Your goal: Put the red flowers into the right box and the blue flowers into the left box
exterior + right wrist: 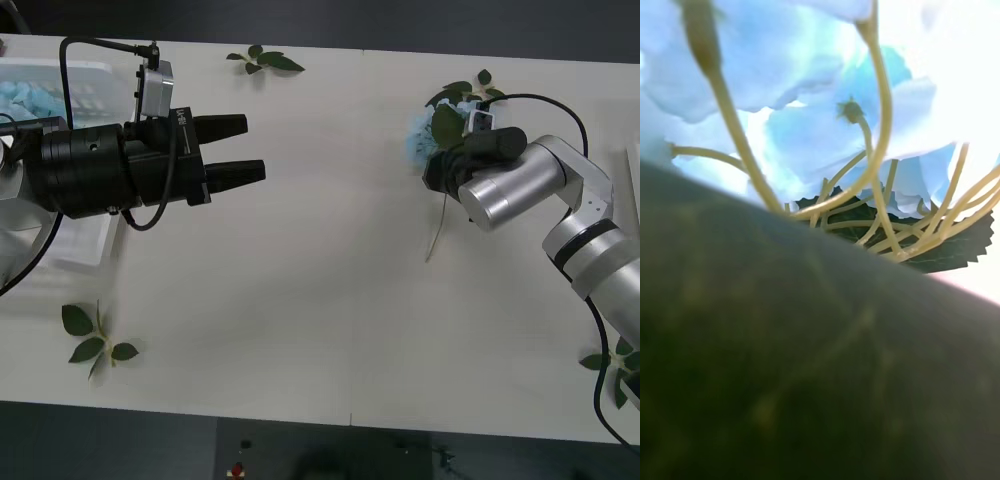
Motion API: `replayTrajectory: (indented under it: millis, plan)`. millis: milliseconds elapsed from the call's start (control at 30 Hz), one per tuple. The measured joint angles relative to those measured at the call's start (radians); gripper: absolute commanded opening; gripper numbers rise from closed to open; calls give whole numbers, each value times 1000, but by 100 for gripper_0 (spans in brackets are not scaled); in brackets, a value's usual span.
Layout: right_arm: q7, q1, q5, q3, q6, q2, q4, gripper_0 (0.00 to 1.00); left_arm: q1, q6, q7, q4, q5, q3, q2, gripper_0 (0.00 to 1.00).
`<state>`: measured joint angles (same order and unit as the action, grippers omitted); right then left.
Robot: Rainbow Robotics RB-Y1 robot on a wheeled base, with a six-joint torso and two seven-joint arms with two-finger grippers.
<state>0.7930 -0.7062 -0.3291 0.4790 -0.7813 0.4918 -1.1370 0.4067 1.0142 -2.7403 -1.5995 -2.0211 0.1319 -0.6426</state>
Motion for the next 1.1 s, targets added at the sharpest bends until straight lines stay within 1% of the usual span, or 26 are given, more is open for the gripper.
replayTrajectory:
  millis: [167,367,433,500,633,767,833,933,1000,1100]
  plan:
    - [2,0,-44,-3,0,4,-19,0,0,0,0,0,0,0,0,89]
    - [7,6,-186,-3,-4,84,-177,0,0,0,0,0,1,0,0,89]
    - [15,9,-227,-4,-44,120,-242,0,0,0,0,-1,1,0,0,89]
    - [73,13,-282,-18,-116,152,-307,0,0,0,0,-1,2,0,0,88]
    - [284,34,-403,-109,-228,185,-421,0,0,0,0,-1,2,0,0,89]
    - [357,44,-481,-200,-338,186,-509,0,0,0,0,-2,-6,0,0,89]
    - [397,44,-525,-225,-372,186,-551,0,0,0,0,-2,-29,0,2,89]
    - [513,44,-586,-246,-404,186,-616,0,-9,-15,0,-1,-67,0,21,91]
    - [558,44,-630,-255,-409,186,-658,0,-23,-22,0,3,-82,0,49,92]
    - [563,44,-681,-270,-409,181,-713,0,-39,-21,0,23,-91,0,107,92]
